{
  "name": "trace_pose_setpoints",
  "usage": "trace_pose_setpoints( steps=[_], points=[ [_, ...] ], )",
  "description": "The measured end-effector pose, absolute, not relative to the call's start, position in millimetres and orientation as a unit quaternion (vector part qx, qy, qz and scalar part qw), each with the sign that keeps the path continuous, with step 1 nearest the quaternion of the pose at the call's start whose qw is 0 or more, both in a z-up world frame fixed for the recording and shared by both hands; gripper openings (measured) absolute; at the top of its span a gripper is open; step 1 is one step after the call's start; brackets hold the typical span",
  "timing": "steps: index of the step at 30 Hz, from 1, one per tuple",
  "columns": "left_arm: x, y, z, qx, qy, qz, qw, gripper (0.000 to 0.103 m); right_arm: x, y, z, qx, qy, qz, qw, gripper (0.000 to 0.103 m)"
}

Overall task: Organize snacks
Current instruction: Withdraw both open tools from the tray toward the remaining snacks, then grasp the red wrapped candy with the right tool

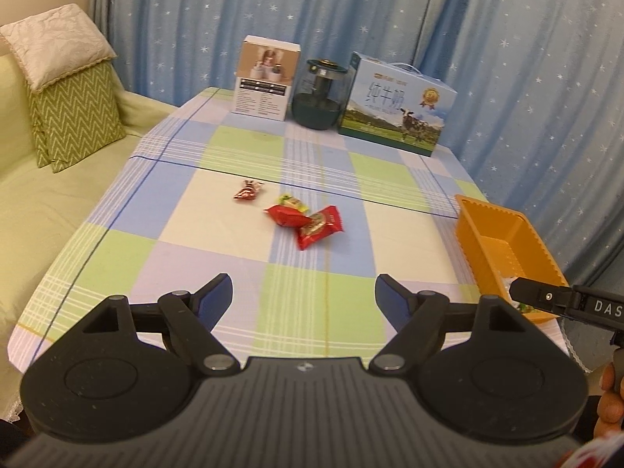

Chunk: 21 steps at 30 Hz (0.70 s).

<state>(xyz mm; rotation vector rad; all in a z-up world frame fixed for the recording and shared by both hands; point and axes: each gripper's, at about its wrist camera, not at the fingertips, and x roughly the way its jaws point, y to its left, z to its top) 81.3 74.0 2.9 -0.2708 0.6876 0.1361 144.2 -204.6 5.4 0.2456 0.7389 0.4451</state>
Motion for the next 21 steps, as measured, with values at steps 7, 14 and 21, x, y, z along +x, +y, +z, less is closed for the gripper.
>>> trace_pose_setpoints(
  steps=[7,14,21],
  points=[
    [87.2,91.2,-2.6,-0.126,0.340,0.075,0.929,0.079,153.1,-182.6,-2.3,0.109,0.364,0.227,0.896,0.058],
    [104.0,110.1,-9.4,-0.116,0.342,0.077,0.929,0.079,166.3,-156.2,-14.6,0.093,0.359,0.255,0.893,0.058],
    [133.4,126.1,-24.0,-0.088,0.350,0.077,0.929,0.079,189.8,-129.4,-41.1,0.078,0.350,0.280,0.890,0.058]
  ],
)
